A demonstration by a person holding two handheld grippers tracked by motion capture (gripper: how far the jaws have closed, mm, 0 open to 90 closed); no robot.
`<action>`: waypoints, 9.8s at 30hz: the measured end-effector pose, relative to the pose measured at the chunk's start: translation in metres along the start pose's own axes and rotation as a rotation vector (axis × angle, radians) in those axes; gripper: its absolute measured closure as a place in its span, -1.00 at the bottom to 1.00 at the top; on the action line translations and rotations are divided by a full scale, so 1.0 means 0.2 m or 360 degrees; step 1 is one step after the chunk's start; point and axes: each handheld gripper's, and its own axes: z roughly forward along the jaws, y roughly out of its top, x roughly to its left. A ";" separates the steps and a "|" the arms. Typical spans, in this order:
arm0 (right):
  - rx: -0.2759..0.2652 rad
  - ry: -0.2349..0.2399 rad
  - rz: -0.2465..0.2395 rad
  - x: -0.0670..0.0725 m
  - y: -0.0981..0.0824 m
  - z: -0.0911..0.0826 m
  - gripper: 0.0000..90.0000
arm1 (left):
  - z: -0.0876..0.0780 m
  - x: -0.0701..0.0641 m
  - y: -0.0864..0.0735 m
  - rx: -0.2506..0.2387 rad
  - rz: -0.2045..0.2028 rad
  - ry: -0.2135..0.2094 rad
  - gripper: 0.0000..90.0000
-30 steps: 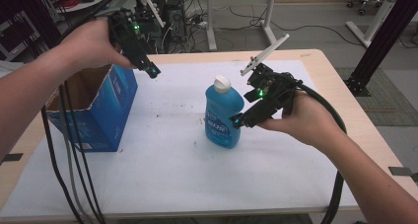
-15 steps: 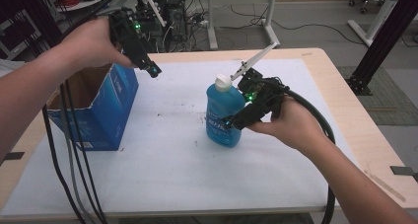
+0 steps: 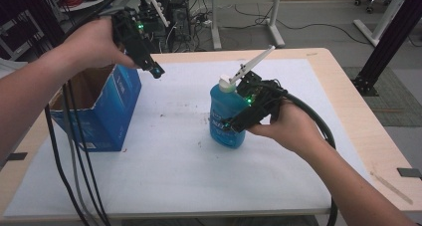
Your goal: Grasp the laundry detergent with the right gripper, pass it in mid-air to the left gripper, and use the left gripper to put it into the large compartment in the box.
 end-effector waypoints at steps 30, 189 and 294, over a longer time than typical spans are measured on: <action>-0.0011 -0.0018 0.0003 -0.01 0.00 0.02 -0.28 | 0.00 -0.01 0.00 0.0000 0.0011 -0.0012 -0.57; -0.0100 0.0637 -0.0534 -0.06 0.48 -0.26 0.03 | -0.27 -0.35 0.39 -0.0085 0.0464 -0.0475 -0.37; 0.0466 0.0121 -0.0081 -0.51 -0.09 -0.43 -0.71 | -0.65 -0.08 -0.03 -0.0215 -0.0423 -0.0132 -0.16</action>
